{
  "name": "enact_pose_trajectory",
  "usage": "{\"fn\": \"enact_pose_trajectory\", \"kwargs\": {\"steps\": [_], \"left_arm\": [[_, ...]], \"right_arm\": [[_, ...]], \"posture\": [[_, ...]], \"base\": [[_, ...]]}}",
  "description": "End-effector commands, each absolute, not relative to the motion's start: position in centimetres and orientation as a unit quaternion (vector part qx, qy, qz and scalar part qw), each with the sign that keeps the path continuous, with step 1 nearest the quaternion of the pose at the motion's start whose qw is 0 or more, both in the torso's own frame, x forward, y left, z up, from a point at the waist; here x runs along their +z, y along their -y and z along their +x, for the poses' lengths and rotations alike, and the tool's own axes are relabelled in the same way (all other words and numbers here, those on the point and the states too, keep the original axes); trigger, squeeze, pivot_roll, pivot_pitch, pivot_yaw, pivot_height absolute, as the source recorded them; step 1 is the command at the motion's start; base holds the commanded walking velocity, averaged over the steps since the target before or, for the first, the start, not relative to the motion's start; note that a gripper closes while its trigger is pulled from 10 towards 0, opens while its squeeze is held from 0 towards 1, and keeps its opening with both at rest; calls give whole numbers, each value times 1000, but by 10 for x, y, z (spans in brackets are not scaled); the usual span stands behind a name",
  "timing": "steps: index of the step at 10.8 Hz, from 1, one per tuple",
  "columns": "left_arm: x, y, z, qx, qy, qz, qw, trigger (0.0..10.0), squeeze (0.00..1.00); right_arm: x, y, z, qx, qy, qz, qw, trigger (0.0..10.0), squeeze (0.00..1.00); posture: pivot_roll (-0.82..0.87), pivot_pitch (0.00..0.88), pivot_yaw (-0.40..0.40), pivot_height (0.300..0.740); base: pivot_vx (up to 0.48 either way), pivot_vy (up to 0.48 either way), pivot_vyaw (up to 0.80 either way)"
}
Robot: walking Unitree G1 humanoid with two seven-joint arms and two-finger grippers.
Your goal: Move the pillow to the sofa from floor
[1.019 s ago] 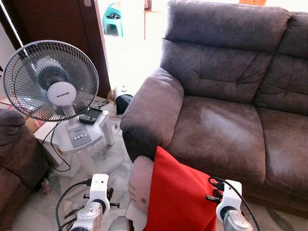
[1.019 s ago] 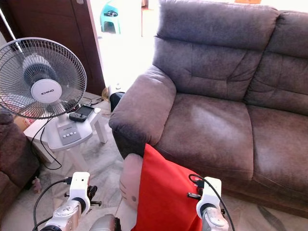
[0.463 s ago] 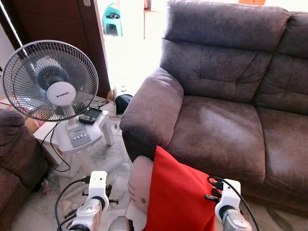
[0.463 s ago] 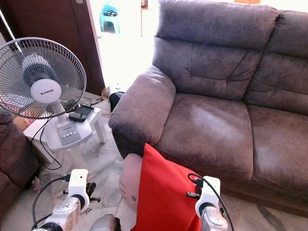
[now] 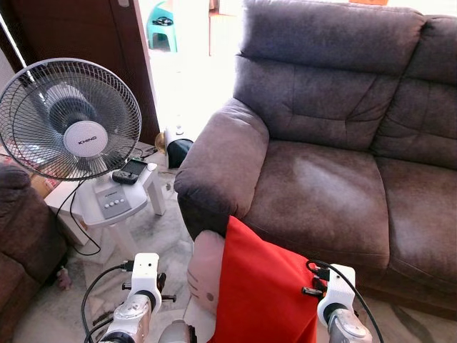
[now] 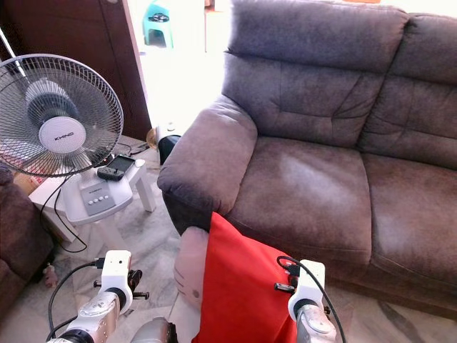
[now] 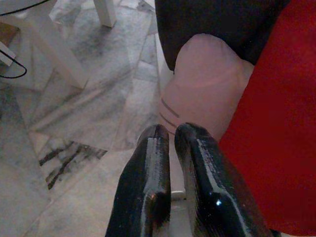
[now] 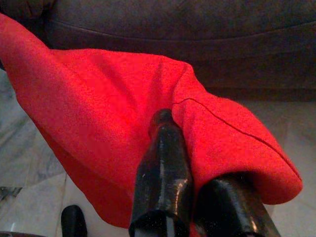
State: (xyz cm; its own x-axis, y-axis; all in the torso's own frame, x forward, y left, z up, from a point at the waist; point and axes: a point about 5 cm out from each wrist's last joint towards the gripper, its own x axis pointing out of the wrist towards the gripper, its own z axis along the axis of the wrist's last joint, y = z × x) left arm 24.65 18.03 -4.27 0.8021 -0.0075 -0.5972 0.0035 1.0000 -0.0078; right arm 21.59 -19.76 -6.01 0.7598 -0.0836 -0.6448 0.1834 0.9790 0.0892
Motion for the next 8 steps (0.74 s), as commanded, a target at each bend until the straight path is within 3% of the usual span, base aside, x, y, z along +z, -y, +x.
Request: {"fn": "enact_pose_trajectory", "kwargs": {"steps": [1,8], "left_arm": [[-37,-182,252,-2,-299,1,954,10000,0],[-37,-181,253,-2,-297,-1,955,10000,0]], "right_arm": [[-55,196,223,-68,-325,73,940,10000,0],[-51,195,230,-61,-313,70,945,10000,0]], "posture": [[77,47,-44,693],[82,42,-44,693]], "base": [[0,0,0],[0,0,0]]}}
